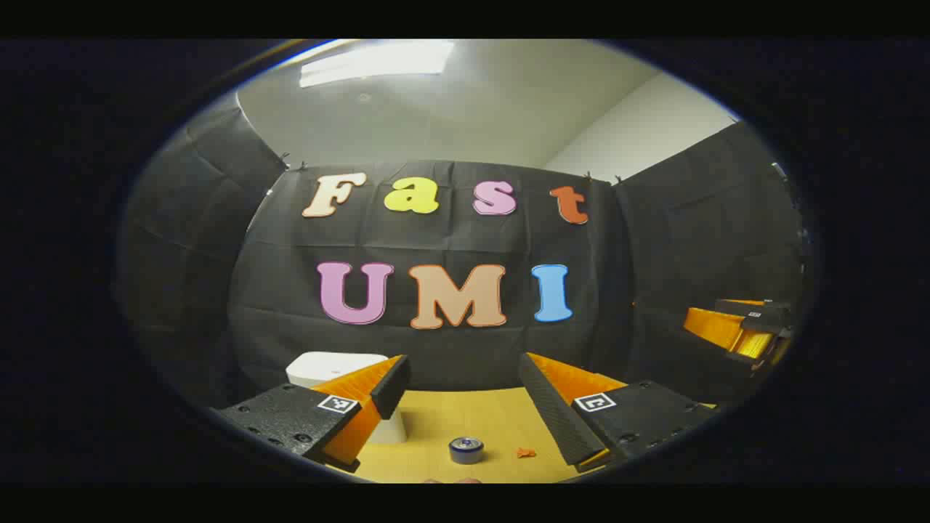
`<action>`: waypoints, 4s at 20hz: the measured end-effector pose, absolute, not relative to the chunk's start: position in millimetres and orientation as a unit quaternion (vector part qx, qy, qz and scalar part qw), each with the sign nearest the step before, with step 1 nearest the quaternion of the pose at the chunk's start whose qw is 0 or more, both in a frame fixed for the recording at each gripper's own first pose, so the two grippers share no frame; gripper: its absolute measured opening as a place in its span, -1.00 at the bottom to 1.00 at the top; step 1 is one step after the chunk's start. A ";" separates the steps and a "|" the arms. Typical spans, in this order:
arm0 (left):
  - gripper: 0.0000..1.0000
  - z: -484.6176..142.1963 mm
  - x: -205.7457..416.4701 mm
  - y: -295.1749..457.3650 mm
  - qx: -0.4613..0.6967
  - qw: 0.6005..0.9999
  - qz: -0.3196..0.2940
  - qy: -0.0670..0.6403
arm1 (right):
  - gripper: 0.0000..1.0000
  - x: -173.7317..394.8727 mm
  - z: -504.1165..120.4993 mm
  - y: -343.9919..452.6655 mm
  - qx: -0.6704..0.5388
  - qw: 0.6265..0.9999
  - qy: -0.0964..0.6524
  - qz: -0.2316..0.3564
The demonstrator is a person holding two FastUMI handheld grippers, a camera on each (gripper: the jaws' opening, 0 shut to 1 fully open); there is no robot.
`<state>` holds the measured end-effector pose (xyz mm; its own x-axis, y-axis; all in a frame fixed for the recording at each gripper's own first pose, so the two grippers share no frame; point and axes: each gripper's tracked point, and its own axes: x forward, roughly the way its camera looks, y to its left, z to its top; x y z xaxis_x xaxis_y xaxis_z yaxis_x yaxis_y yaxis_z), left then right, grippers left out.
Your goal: Press the lid of the desktop garbage bin to open it, pick up the crumpled paper on the desktop and throw it into the bin, then pick up the pop can on the desktop and drop it into the bin, and finally close the garbage bin lid.
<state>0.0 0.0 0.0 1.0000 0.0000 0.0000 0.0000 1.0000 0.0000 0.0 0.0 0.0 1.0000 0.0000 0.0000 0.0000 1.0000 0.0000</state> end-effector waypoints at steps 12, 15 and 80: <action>0.86 1.0 -1.3 -6.1 0.004 1.000 0.000 0.002 | 0.90 -4.6 6.9 0.2 -0.008 1.000 -0.009 0.005; 0.84 0.2 -1.0 -7.2 0.004 1.000 0.002 0.002 | 0.90 -3.7 4.9 -1.4 -0.007 1.000 -0.008 0.006; -1.00 -135.8 175.2 237.4 0.018 0.980 0.112 0.164 | 0.91 68.7 -80.4 84.4 -0.039 0.996 0.077 0.029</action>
<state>175.2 237.4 -135.8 0.9211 0.2253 -0.3175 -0.2133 0.9743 0.0727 68.7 84.4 -80.4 0.9866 0.0509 -0.1551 -0.0630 0.9953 -0.0739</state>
